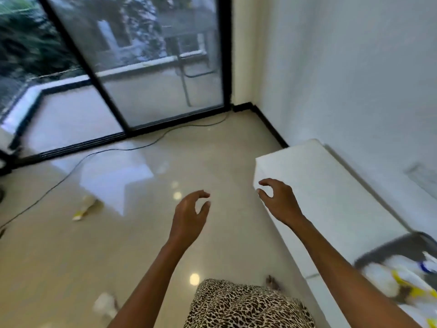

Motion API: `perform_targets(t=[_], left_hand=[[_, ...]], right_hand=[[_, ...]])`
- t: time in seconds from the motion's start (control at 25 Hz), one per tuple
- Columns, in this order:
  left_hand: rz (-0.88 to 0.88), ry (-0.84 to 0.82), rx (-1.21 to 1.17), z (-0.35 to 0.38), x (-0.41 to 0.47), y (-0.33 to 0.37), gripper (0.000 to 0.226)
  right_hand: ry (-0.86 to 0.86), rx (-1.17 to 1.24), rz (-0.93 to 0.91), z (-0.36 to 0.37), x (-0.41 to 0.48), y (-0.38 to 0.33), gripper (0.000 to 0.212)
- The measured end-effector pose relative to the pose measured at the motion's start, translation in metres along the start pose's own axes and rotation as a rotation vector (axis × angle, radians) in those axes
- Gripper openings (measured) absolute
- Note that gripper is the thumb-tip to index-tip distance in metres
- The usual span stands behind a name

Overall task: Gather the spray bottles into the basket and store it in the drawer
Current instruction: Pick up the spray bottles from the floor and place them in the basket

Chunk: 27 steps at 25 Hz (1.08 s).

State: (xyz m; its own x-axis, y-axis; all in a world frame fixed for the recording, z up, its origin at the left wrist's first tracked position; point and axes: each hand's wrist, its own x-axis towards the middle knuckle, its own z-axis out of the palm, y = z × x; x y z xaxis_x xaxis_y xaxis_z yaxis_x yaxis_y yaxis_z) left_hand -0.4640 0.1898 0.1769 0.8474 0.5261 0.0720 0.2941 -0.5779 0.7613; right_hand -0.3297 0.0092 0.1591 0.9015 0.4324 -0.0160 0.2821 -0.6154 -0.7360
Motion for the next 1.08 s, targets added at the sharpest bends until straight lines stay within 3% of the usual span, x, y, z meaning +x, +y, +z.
perform_targets(t=[0.32,0.56,0.84,1.08], left_hand=[[-0.358,0.431,-0.001,-0.147,-0.058,-0.124,0.024],[-0.596,0.634,-0.037,-0.225,-0.081,-0.22,0.023],[-0.961,0.668,-0.113,-0.267,-0.106,-0.328,0.024],[-1.244,0.59,-0.237,-0.239,-0.145,-0.434,0.023]], right_hand=[[-0.409,-0.055,-0.38,0.16,0.019,-0.163,0.026],[-0.683,-0.067,-0.509,0.3,0.029,-0.261,0.028],[-1.001,-0.139,-0.492,0.454,0.018,-0.322,0.028],[-1.272,-0.396,-0.506,0.587,-0.036,-0.285,0.027]])
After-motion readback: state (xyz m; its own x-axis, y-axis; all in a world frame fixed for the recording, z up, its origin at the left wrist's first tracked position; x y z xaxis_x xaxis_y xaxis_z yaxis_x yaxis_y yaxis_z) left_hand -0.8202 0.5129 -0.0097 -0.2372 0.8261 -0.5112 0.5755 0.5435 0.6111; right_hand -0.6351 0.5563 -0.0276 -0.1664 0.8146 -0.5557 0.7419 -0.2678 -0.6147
